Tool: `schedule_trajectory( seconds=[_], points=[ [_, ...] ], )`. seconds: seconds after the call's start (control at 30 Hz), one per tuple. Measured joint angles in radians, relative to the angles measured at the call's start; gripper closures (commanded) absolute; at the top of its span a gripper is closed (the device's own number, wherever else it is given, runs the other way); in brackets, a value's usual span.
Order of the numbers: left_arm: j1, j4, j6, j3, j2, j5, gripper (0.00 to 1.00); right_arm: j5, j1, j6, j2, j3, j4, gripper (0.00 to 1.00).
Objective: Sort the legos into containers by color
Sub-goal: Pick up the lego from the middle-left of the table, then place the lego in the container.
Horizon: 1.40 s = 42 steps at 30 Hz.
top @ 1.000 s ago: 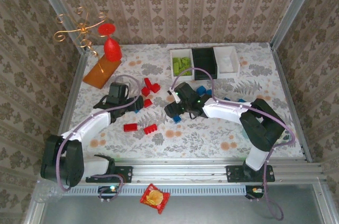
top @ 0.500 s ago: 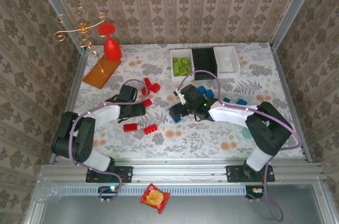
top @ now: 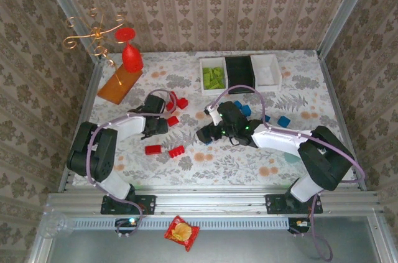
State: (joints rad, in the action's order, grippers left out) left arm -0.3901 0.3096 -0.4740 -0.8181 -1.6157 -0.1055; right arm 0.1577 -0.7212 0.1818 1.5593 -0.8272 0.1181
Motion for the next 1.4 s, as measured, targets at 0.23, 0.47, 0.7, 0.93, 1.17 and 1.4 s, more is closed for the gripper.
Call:
schedule_trajectory(
  seconds=[0.23,0.47,0.7,0.93,1.17,1.4],
  points=[
    [-0.013,0.004,-0.002,-0.024,-0.022,-0.024,0.4,0.037,-0.003,0.0,0.0,0.0,0.022,0.13],
    [-0.008,-0.002,-0.001,-0.037,-0.033,-0.027,0.43,0.038,-0.003,0.0,0.0,0.0,0.04,0.13],
    [-0.006,-0.014,0.019,-0.062,-0.058,-0.038,0.49,0.037,-0.003,0.0,0.0,0.0,0.04,0.13],
    [0.006,-0.018,0.038,-0.093,-0.087,-0.036,0.59,0.037,-0.003,0.0,0.0,0.0,0.04,0.13],
    [-0.01,-0.182,0.076,-0.077,-0.067,-0.087,0.68,-0.03,0.005,0.003,-0.06,0.027,-0.003,0.12],
    [-0.224,-0.364,0.14,-0.132,0.067,-0.092,0.68,-0.185,0.214,0.093,-0.291,0.172,-0.007,0.1]
  ],
)
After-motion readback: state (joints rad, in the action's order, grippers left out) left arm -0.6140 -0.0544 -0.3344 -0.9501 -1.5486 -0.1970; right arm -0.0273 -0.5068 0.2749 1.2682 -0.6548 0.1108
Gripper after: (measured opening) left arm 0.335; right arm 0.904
